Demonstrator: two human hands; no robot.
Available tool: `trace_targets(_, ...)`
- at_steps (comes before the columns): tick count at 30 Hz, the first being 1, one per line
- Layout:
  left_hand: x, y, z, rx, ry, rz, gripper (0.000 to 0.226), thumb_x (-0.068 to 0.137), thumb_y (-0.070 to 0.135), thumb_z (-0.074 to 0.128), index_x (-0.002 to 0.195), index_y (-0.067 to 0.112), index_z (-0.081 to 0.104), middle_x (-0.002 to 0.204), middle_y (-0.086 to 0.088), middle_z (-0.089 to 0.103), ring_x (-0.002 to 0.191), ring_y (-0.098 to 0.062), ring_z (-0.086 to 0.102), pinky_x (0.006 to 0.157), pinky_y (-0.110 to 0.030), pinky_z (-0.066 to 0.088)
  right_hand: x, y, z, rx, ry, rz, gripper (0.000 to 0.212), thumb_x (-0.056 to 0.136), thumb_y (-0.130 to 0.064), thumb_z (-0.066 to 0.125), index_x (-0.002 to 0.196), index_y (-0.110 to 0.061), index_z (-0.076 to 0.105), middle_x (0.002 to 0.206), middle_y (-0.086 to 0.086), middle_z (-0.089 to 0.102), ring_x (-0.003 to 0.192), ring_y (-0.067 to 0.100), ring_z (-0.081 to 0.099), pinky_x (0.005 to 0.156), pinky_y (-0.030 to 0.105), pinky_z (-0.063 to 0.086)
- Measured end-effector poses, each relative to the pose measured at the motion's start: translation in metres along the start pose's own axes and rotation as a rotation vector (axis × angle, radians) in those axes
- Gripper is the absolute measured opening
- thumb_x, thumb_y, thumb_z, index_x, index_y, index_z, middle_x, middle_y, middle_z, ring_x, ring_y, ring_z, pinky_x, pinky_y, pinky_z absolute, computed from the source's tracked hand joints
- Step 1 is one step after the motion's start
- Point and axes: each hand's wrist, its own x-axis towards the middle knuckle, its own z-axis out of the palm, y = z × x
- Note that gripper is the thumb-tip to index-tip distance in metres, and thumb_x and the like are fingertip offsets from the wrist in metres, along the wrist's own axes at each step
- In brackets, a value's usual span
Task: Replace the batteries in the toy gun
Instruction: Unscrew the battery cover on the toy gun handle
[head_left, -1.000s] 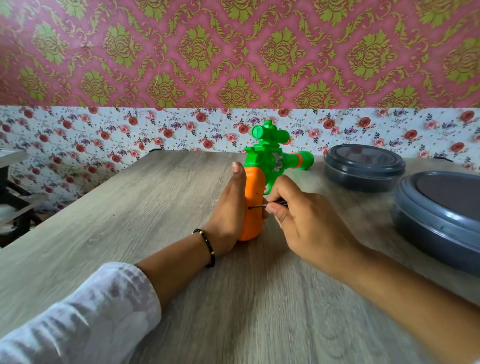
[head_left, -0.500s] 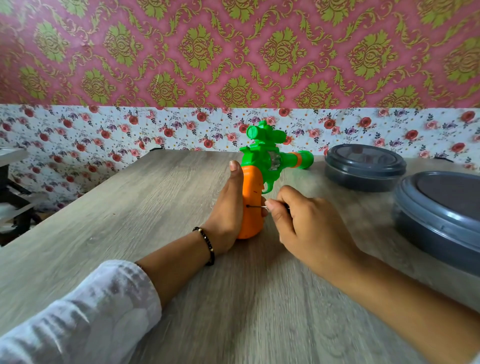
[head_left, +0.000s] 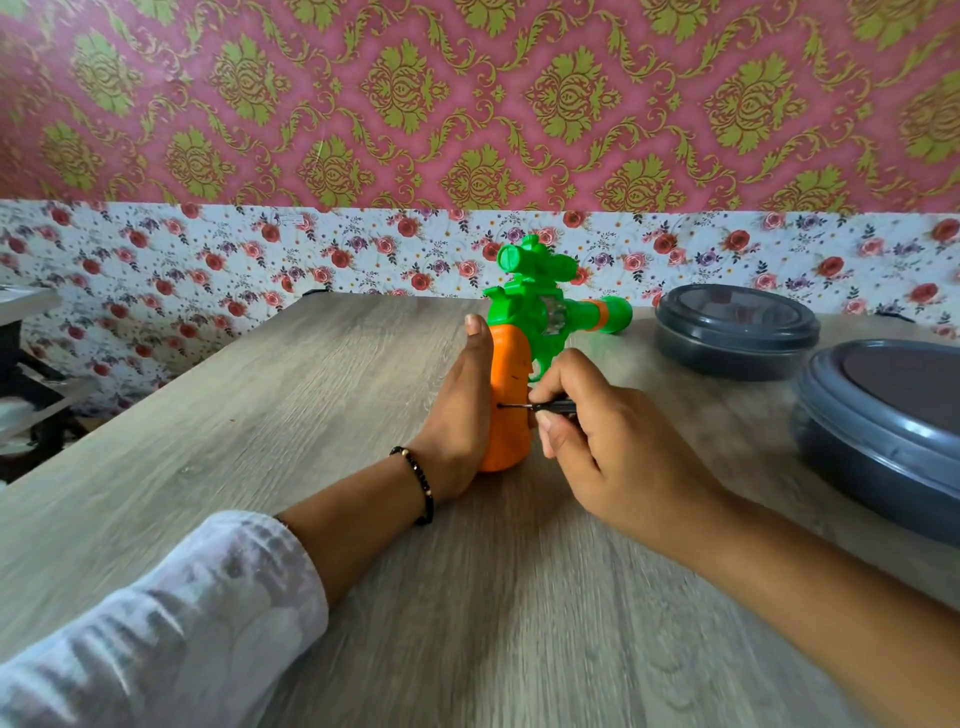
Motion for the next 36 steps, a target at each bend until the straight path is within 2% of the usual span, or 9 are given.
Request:
trace_targets(3, -0.0004, 0.0009, 0.0001, 0.037, 0.004, 0.009, 0.112, 0.054, 0.097, 0.028, 0.139, 0.026, 0.044, 0.125, -0.011, 0.063, 0.112, -0.027, 0.062, 0.101, -0.051, 0.045, -0.0002, -0.0018, -0.0002, -0.053, 0.046, -0.009, 0.012, 0.091, -0.031, 0.043, 0.094, -0.019, 0.044, 0.06, -0.011, 0.049, 0.048, 0.008, 0.047, 0.043, 0.033, 0.039)
trace_targets(8, -0.003, 0.0023, 0.0018, 0.055, -0.029, 0.008, 0.094, 0.067, 0.084, 0.019, 0.136, 0.026, 0.044, 0.113, -0.02, 0.065, 0.097, -0.037, 0.067, 0.084, -0.047, 0.054, -0.0012, 0.0043, -0.0008, -0.196, 0.208, -0.003, 0.034, 0.094, -0.042, 0.035, 0.081, -0.013, 0.048, 0.055, -0.015, 0.039, 0.041, 0.008, 0.038, 0.041, 0.02, 0.023)
trace_targets(14, -0.0023, 0.0019, 0.0035, 0.071, -0.056, 0.024, 0.09, 0.071, 0.079, 0.019, 0.133, 0.02, 0.048, 0.114, -0.02, 0.065, 0.102, -0.04, 0.064, 0.089, -0.051, 0.052, -0.0007, 0.0036, 0.0037, -0.164, 0.245, -0.054, 0.032, 0.093, -0.036, 0.039, 0.081, -0.009, 0.051, 0.055, 0.002, 0.058, 0.041, 0.023, 0.051, 0.035, 0.032, 0.038)
trace_targets(19, -0.0012, 0.0007, 0.0018, 0.031, -0.07, 0.027, 0.09, 0.073, 0.078, 0.019, 0.13, 0.015, 0.052, 0.111, -0.025, 0.065, 0.103, -0.038, 0.064, 0.091, -0.049, 0.051, 0.0007, 0.0055, 0.0043, -0.012, 0.18, -0.054, 0.026, 0.09, -0.036, 0.044, 0.085, -0.011, 0.049, 0.064, 0.005, 0.064, 0.05, 0.022, 0.059, 0.042, 0.04, 0.047)
trace_targets(23, 0.0, 0.0, 0.0002, 0.004, -0.068, 0.018, 0.096, 0.069, 0.084, 0.024, 0.133, 0.019, 0.05, 0.115, -0.02, 0.066, 0.107, -0.035, 0.064, 0.096, -0.053, 0.049, 0.0009, 0.0028, 0.0036, 0.068, 0.154, -0.021, 0.023, 0.09, -0.034, 0.049, 0.086, -0.011, 0.051, 0.066, 0.002, 0.063, 0.049, 0.007, 0.051, 0.044, 0.033, 0.042)
trace_targets(26, -0.0007, 0.0003, -0.0001, 0.038, -0.05, 0.005, 0.094, 0.07, 0.081, 0.019, 0.134, 0.019, 0.048, 0.112, -0.024, 0.065, 0.105, -0.04, 0.063, 0.093, -0.053, 0.05, -0.0007, 0.0042, 0.0031, 0.014, 0.164, 0.042, 0.029, 0.092, -0.044, 0.043, 0.088, -0.016, 0.049, 0.063, -0.007, 0.058, 0.043, 0.003, 0.043, 0.042, 0.025, 0.032)
trace_targets(30, -0.0023, 0.0009, 0.0011, 0.052, -0.072, 0.001, 0.09, 0.07, 0.079, 0.018, 0.131, 0.021, 0.049, 0.113, -0.026, 0.063, 0.097, -0.038, 0.066, 0.087, -0.049, 0.052, -0.0043, 0.0041, 0.0002, -0.172, 0.214, 0.029, 0.038, 0.094, -0.046, 0.034, 0.078, -0.016, 0.05, 0.045, -0.011, 0.032, 0.038, 0.005, 0.032, 0.042, 0.022, 0.019)
trace_targets(33, -0.0026, 0.0001, 0.0013, 0.064, -0.087, 0.009, 0.09, 0.071, 0.079, 0.019, 0.132, 0.02, 0.049, 0.111, -0.021, 0.066, 0.098, -0.035, 0.067, 0.088, -0.048, 0.052, -0.0039, 0.0019, 0.0009, -0.202, 0.232, 0.008, 0.037, 0.094, -0.04, 0.038, 0.076, -0.013, 0.054, 0.047, -0.004, 0.046, 0.039, 0.019, 0.044, 0.038, 0.028, 0.029)
trace_targets(36, -0.0025, -0.0008, 0.0, 0.065, -0.095, 0.025, 0.093, 0.073, 0.079, 0.02, 0.134, 0.015, 0.048, 0.111, -0.018, 0.066, 0.094, -0.032, 0.068, 0.082, -0.042, 0.056, -0.002, 0.0037, 0.0009, -0.157, 0.216, -0.03, 0.03, 0.092, -0.034, 0.044, 0.077, -0.011, 0.054, 0.05, -0.003, 0.053, 0.04, 0.016, 0.046, 0.038, 0.027, 0.032)
